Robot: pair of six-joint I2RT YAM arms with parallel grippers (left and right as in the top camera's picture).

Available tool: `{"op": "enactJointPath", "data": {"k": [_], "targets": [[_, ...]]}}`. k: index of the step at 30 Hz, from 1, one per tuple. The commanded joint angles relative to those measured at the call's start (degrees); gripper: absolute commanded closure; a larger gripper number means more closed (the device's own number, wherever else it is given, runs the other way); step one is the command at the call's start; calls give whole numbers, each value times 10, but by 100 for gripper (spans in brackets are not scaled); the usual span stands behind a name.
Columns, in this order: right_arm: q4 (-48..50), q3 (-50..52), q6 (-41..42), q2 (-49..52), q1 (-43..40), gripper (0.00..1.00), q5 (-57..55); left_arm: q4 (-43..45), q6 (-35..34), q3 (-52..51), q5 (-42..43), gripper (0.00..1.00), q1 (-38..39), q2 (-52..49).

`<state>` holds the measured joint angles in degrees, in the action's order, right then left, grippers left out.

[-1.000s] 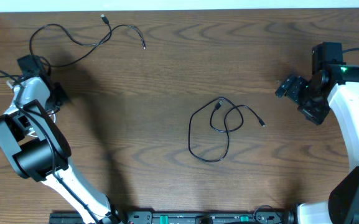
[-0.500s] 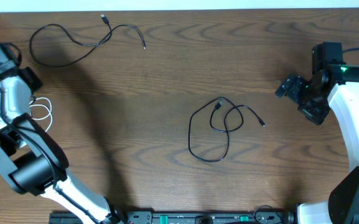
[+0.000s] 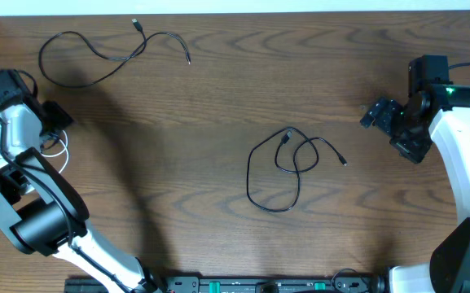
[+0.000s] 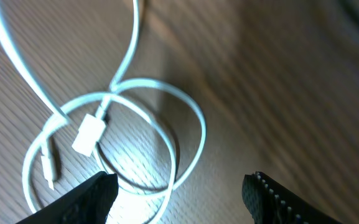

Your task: Untangle cables

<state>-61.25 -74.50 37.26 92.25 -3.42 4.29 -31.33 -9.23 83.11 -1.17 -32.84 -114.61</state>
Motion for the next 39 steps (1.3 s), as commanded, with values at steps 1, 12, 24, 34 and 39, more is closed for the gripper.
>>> {"op": "enactJointPath", "data": {"k": [1,12,24,34,39], "targets": [[0,0,4,-1,1,1,-1,-1,-16,-17,11,31,0,-12],[0,0,4,-1,1,1,-1,33,-3,-43,12,37,0,-13],[0,0,4,-1,1,1,-1,84,-2,-80,12,44,0,-36],[0,0,4,-1,1,1,-1,107,12,-80,11,77,0,-61],[0,0,4,-1,1,1,-1,137,21,-80,-38,92,-1,-61]]}}
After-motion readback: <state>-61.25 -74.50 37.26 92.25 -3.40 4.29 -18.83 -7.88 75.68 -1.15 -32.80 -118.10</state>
